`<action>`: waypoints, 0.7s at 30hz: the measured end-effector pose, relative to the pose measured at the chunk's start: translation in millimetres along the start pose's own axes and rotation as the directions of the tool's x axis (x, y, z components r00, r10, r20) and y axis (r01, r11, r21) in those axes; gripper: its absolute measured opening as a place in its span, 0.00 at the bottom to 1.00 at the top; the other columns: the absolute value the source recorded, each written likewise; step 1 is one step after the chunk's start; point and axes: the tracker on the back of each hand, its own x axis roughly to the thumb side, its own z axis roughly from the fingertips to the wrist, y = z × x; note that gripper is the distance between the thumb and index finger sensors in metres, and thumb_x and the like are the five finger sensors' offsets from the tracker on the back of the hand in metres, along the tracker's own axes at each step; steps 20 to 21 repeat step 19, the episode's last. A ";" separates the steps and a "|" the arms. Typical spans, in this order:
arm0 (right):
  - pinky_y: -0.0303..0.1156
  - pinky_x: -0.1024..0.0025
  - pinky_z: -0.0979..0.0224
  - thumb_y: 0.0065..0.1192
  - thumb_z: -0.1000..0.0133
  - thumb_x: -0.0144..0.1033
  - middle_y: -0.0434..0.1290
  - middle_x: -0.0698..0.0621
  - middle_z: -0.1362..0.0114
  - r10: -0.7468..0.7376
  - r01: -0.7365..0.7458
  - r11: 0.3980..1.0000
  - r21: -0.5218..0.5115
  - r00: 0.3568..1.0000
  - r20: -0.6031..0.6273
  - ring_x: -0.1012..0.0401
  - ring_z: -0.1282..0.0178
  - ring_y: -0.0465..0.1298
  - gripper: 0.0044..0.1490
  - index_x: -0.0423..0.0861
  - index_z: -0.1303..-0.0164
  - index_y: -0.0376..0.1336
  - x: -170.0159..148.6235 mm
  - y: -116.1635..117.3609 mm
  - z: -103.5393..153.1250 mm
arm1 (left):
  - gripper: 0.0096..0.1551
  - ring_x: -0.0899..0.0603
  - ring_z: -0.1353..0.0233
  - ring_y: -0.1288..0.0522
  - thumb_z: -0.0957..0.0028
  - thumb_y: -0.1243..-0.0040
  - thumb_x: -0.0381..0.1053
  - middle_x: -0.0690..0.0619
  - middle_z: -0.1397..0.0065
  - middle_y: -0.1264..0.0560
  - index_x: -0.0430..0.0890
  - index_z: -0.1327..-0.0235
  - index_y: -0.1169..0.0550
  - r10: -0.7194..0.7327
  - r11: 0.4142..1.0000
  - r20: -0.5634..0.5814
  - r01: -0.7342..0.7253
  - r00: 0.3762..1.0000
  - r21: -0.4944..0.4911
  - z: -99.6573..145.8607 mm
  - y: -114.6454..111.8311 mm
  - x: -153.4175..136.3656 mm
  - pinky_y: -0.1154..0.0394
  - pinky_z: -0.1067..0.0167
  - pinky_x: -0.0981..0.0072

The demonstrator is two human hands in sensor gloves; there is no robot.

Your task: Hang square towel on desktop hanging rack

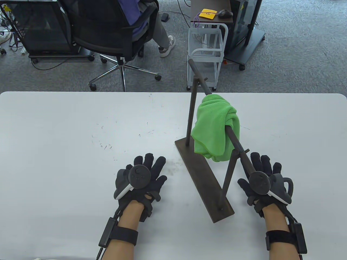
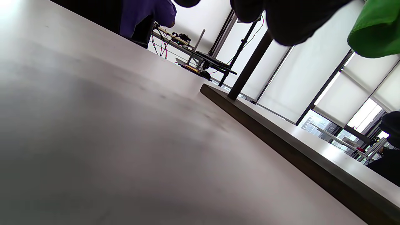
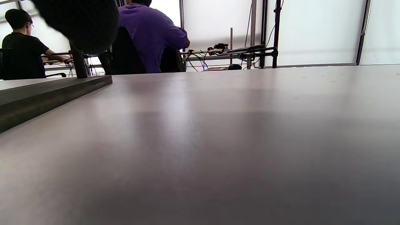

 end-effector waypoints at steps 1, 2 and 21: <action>0.35 0.25 0.30 0.60 0.44 0.60 0.32 0.46 0.13 0.003 -0.003 1.000 0.003 1.000 0.000 0.37 0.17 0.40 0.53 0.64 0.26 0.29 0.2 0.1 -0.1 | 0.41 0.22 0.18 0.61 0.44 0.41 0.61 0.45 0.15 0.54 0.61 0.17 0.42 0.001 1.000 -0.001 -0.001 1.000 0.000 0.0 0.0 -0.1 0.65 0.37 0.23; 0.35 0.25 0.30 0.60 0.44 0.60 0.32 0.46 0.13 0.004 -0.004 1.000 0.004 1.000 0.000 0.37 0.17 0.40 0.53 0.64 0.26 0.29 0.5 -0.2 -0.1 | 0.41 0.22 0.18 0.61 0.44 0.41 0.61 0.45 0.15 0.54 0.61 0.17 0.42 0.002 1.000 -0.001 -0.002 1.000 0.001 0.2 0.4 0.3 0.65 0.37 0.23; 0.35 0.25 0.30 0.60 0.44 0.60 0.32 0.46 0.13 0.013 -0.013 0.999 0.030 1.000 0.000 0.37 0.17 0.40 0.53 0.64 0.26 0.29 1.6 4.4 -2.3 | 0.41 0.22 0.18 0.61 0.44 0.41 0.62 0.45 0.15 0.54 0.61 0.17 0.42 0.013 1.000 0.008 -0.013 1.000 0.003 -0.3 0.4 0.3 0.65 0.37 0.23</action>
